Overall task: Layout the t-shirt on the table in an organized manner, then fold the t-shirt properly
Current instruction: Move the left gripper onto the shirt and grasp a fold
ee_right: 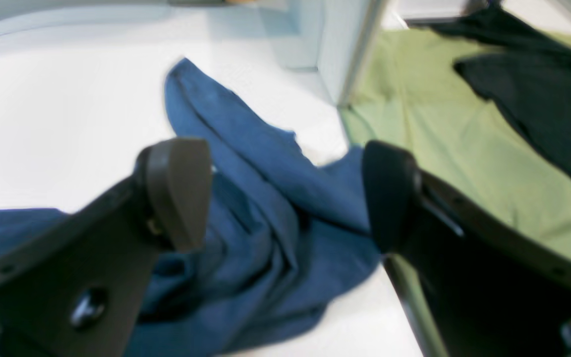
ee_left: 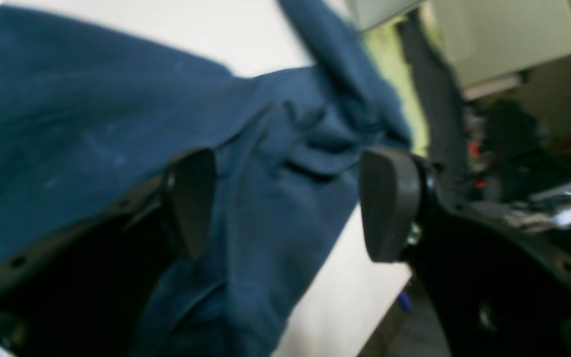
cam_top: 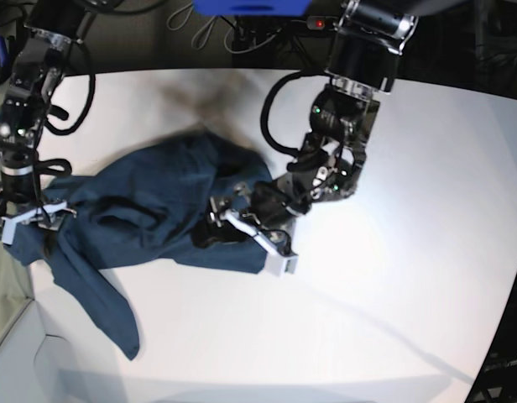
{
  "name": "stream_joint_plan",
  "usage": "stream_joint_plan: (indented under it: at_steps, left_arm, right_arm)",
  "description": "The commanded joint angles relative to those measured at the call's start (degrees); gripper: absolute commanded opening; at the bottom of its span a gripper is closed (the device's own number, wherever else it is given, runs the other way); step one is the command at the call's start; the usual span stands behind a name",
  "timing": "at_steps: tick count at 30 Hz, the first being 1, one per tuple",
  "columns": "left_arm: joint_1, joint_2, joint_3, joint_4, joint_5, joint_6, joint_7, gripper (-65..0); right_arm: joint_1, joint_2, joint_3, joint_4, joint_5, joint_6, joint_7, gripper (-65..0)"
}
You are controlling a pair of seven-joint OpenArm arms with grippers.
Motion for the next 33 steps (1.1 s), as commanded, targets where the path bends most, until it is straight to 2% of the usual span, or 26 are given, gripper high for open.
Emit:
stream_joint_plan:
  at_steps: [1,8,13,16,21,27,28,30,33]
  left_arm:
    - [-0.9,0.8,0.6,1.9,-0.4,-0.5,-1.0,-21.0]
    - [1.1,-0.2,1.7,3.0,3.3,-0.4,-0.9,-21.0]
    - [3.0,0.2,1.7,2.9,7.7,-0.4,-0.9,-21.0]
    - [2.9,1.1,4.0,0.5,9.2,-0.4,-0.9,-21.0]
    - [1.7,1.8,8.9,-4.6,9.5,-0.4,-1.0,-21.0]
    - [0.9,2.9,9.3,-6.5,9.2,-0.7,-1.0,-22.3]
    - [0.9,2.9,9.2,-6.3,9.1,-0.8,-1.0,-24.7]
    - [0.8,3.0,9.2,-6.0,9.1,-0.8,-1.0,-34.9]
    - [-1.1,3.8,9.6,-7.3,9.4,-0.8,-1.0,-56.5]
  right_arm:
    - [0.6,0.4,0.4,1.0,0.1,-0.2,1.7,-16.9]
    - [0.6,0.4,0.4,0.9,0.1,-0.2,1.7,-16.9]
    - [0.9,0.4,0.1,-0.6,0.1,-0.2,1.7,-16.9]
    - [1.0,0.3,0.1,-1.3,0.2,-0.2,1.7,-16.9]
    - [1.0,-0.6,0.1,-1.4,0.2,-0.2,1.8,-16.9]
    - [0.5,-0.8,0.2,-1.4,0.2,-0.2,1.8,-16.9]
    - [0.4,-0.8,0.3,-1.4,0.2,-0.2,1.8,-16.9]
    - [0.4,-0.9,0.3,-1.4,0.2,-0.2,1.8,-16.9]
    - [0.4,-0.9,0.3,-1.4,0.2,-0.2,1.8,-16.9]
